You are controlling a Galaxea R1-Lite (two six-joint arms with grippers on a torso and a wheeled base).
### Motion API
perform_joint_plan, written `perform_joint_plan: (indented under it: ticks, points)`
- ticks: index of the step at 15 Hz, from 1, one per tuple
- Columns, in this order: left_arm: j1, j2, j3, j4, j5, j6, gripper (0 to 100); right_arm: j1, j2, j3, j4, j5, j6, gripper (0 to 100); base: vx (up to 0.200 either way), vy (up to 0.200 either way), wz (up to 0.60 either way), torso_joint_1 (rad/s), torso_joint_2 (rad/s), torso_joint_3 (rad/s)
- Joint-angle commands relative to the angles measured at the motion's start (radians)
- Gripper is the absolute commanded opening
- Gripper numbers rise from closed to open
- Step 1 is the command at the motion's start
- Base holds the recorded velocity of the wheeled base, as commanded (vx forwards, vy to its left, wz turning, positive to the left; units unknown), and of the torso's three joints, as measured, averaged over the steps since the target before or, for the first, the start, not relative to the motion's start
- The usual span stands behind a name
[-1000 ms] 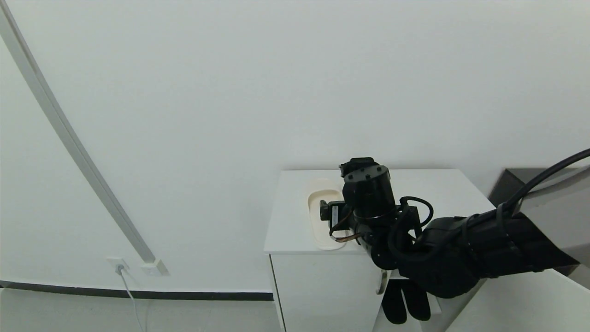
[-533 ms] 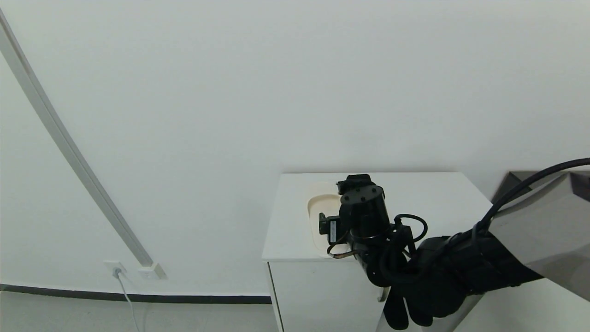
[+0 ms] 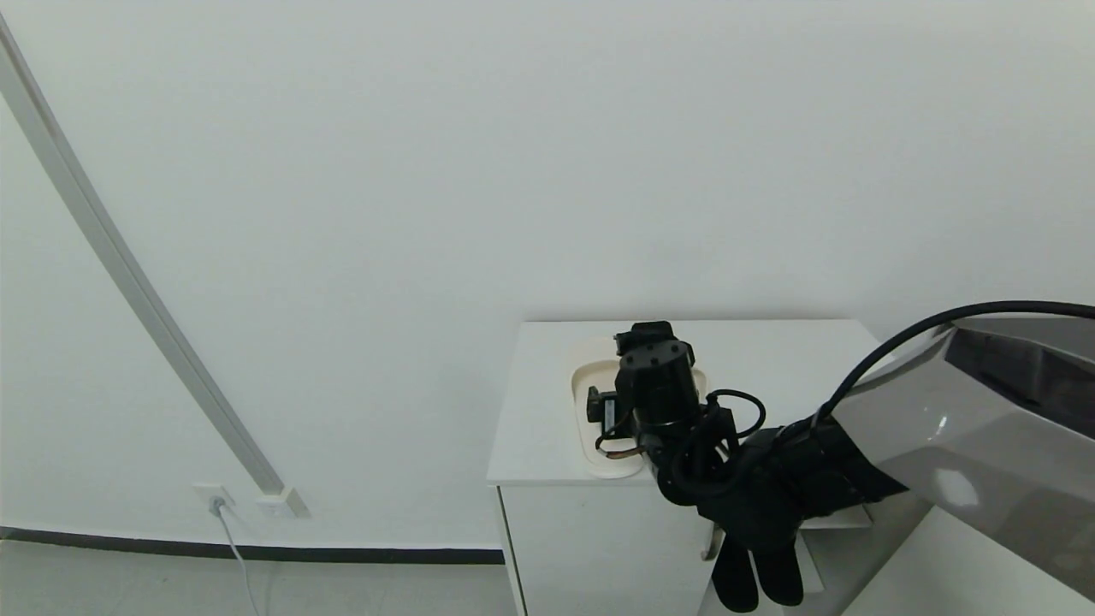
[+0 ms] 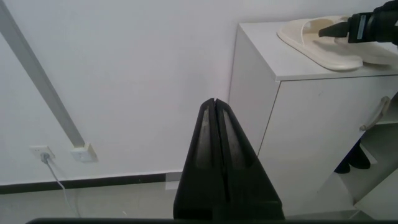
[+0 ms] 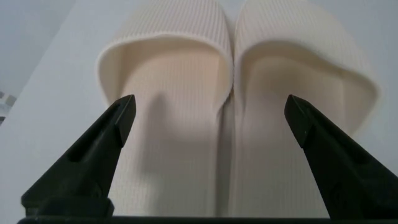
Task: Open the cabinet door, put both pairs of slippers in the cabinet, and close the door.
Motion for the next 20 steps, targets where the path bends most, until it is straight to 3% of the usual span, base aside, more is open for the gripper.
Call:
perform_joint_plan:
  ticks: [1, 11, 12, 20]
  points:
    - [0.000, 0.000, 0.000, 0.000, 0.000, 0.000, 0, -0.017, 0.038, -0.029, -0.002, 0.007, -0.010, 100, 0.000, 0.000, 0.00, 0.000, 0.00, 0.000]
    - [0.000, 0.000, 0.000, 0.000, 0.000, 0.000, 0, -0.075, 0.130, -0.144, -0.053, 0.027, -0.058, 100, 0.000, 0.000, 0.00, 0.000, 0.00, 0.000]
    - [0.000, 0.000, 0.000, 0.000, 0.000, 0.000, 0, -0.076, 0.130, -0.146, -0.053, 0.027, -0.058, 0, 0.000, 0.000, 0.00, 0.000, 0.00, 0.000]
    - [0.000, 0.000, 0.000, 0.000, 0.000, 0.000, 0, -0.081, 0.119, -0.144, -0.054, 0.026, -0.058, 0, 0.000, 0.000, 0.00, 0.000, 0.00, 0.000]
